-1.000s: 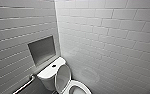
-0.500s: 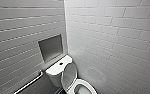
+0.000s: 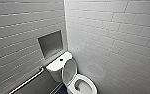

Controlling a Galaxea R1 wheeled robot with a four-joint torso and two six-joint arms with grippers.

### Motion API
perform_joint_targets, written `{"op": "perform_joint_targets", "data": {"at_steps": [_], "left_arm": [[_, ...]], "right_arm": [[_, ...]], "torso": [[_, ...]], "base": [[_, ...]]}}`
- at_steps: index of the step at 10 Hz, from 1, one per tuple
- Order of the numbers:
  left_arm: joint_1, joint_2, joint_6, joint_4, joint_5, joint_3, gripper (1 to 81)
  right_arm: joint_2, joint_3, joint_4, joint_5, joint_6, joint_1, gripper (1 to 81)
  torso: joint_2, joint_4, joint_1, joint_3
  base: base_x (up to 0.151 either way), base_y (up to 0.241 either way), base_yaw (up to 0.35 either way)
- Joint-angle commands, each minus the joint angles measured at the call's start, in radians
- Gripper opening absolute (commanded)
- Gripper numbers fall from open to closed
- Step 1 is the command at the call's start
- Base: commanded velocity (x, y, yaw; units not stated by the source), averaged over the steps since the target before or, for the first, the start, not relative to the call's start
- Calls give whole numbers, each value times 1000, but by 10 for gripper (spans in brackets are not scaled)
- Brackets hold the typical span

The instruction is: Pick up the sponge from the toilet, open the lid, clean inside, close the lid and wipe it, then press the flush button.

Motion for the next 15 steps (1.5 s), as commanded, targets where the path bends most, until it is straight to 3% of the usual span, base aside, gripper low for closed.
{"op": "perform_joint_targets", "data": {"at_steps": [1, 4, 5, 7, 9, 10, 11, 12, 13, 15], "left_arm": [[-17, 3, 9, 7, 41, 1, 811], [-17, 3, 6, 7, 42, 1, 811], [-15, -1, -7, -6, 41, 1, 811], [-3, -18, -57, -46, 41, 1, 811], [5, 3, -65, -124, 168, 2, 811], [5, 13, -57, -141, 177, 1, 811], [5, 30, -53, -182, 230, -1, 811], [3, 43, -6, -232, 287, -1, 811], [2, 46, 155, -300, 291, 4, 811], [-4, 46, 585, -645, 278, 4, 811]], "right_arm": [[2, 5, 1, -65, -1, 17, 10], [2, 5, 3, -65, 0, 15, 10], [2, 5, 3, -65, 0, 17, 10], [-1, -12, 4, -74, 9, 17, 10], [3, -38, 3, -148, 8, 26, 10], [6, -40, -8, -153, 2, 26, 10], [11, -40, -9, -154, -3, 28, 10], [13, -45, -11, -154, -4, 31, 10], [11, -48, -11, -154, -3, 32, 10], [13, -51, -11, -154, -4, 32, 10]], "torso": [[-1, 0, 0, 96], [23, 0, -14, 177], [24, 0, -15, 113], [24, 0, -17, 142], [24, 0, -17, 149], [24, 0, -17, 149], [24, 0, -17, 149], [24, 0, -17, 149], [24, 0, -17, 149], [24, 0, -17, 149]], "base": [[0, 0, 0], [0, 0, 0], [0, 0, 0], [0, 0, 0], [0, 0, 0], [0, 0, 0], [0, 0, 0], [0, 0, 0], [0, 0, 0], [0, 0, 0]]}}
